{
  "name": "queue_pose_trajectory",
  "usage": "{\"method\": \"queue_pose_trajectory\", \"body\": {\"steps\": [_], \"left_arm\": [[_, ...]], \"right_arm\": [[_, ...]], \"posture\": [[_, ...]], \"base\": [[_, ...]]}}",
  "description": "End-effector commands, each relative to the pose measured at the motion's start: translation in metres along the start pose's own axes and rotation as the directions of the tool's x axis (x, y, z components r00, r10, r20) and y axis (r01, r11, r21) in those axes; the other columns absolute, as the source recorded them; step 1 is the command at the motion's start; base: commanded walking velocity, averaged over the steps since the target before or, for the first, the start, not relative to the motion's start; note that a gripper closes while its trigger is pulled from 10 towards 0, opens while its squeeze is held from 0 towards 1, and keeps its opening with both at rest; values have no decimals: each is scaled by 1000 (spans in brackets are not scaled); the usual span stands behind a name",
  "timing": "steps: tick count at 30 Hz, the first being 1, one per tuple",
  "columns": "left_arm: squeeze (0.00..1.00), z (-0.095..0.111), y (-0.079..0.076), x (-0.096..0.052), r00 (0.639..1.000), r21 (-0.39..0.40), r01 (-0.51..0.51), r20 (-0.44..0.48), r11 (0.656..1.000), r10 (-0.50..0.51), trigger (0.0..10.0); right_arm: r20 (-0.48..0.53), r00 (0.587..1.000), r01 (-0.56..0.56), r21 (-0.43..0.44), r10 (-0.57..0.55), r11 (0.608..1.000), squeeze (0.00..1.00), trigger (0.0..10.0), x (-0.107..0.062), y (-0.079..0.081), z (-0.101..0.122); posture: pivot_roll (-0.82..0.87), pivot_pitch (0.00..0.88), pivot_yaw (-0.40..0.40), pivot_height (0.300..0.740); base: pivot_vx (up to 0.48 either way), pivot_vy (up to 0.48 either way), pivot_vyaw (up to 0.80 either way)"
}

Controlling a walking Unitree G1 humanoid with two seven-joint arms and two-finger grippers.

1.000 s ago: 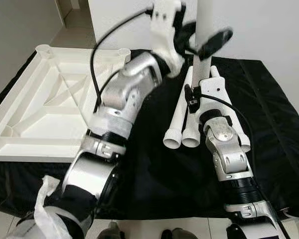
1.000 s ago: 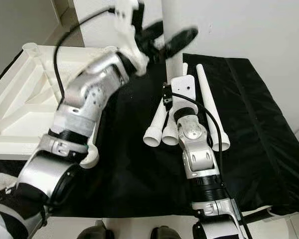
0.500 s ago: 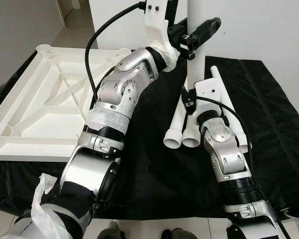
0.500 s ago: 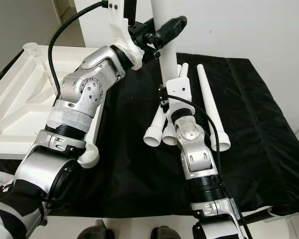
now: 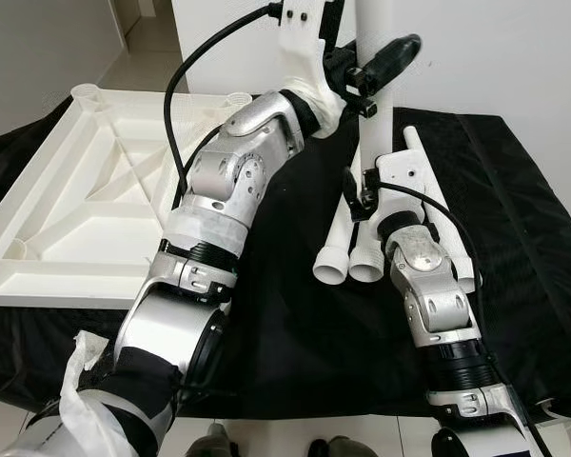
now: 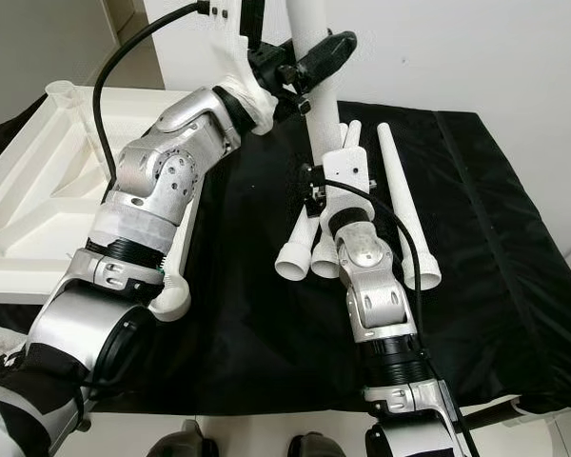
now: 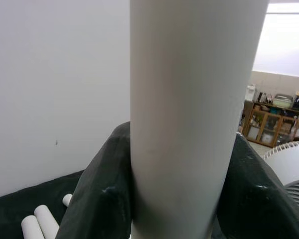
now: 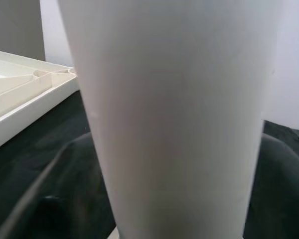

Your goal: Building children table

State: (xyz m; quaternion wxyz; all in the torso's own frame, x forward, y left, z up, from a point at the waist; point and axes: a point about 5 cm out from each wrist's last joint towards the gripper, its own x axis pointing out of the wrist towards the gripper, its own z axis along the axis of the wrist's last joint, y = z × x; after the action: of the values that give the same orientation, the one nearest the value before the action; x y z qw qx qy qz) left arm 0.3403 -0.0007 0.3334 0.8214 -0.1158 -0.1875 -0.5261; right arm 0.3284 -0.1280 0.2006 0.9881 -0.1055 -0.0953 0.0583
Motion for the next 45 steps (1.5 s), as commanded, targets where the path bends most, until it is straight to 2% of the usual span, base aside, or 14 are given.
{"method": "queue_pose_trajectory", "body": {"steps": [1,17,21,39,40,42,43,44,45], "left_arm": [[0,4,-9,3,999,22,45,21,999,-45,10000],[0,0,-17,3,998,48,68,15,997,-68,10000],[0,-4,-20,3,997,48,70,6,996,-71,10000],[0,-2,-19,3,998,60,65,13,996,-66,10000],[0,-2,-20,3,998,60,66,14,996,-67,10000],[0,-2,-20,3,998,61,67,14,996,-68,10000],[0,-2,-20,3,998,61,68,14,996,-69,10000],[0,-3,-21,3,997,60,70,13,996,-71,10000],[0,-3,-21,3,997,60,70,13,996,-71,10000]], "right_arm": [[2,1000,12,-2,-12,1000,0,10000,3,0,4],[39,999,-11,-11,12,1000,0,10000,9,5,19],[65,998,-25,-35,27,999,0,10000,9,7,24],[70,997,-39,-30,41,999,0,10000,9,10,26],[70,997,-39,-28,41,999,0,3725,9,10,26],[70,997,-39,-26,41,999,0,3725,9,10,26],[70,997,-35,-26,37,999,0,3255,9,10,26],[68,997,-26,-22,27,999,0,0,9,9,26],[68,997,-26,-22,27,999,0,0,9,9,26]], "posture": [[24,0,-8,740],[26,0,-12,740],[23,0,-11,740],[25,0,-6,740],[25,0,-6,740],[25,0,-7,740],[25,0,-7,740],[25,0,-6,740],[25,0,-6,740]], "base": [[0,0,0],[0,0,0],[0,0,0],[0,0,0],[0,0,0],[0,0,0],[0,0,0],[0,0,0],[0,0,0]]}}
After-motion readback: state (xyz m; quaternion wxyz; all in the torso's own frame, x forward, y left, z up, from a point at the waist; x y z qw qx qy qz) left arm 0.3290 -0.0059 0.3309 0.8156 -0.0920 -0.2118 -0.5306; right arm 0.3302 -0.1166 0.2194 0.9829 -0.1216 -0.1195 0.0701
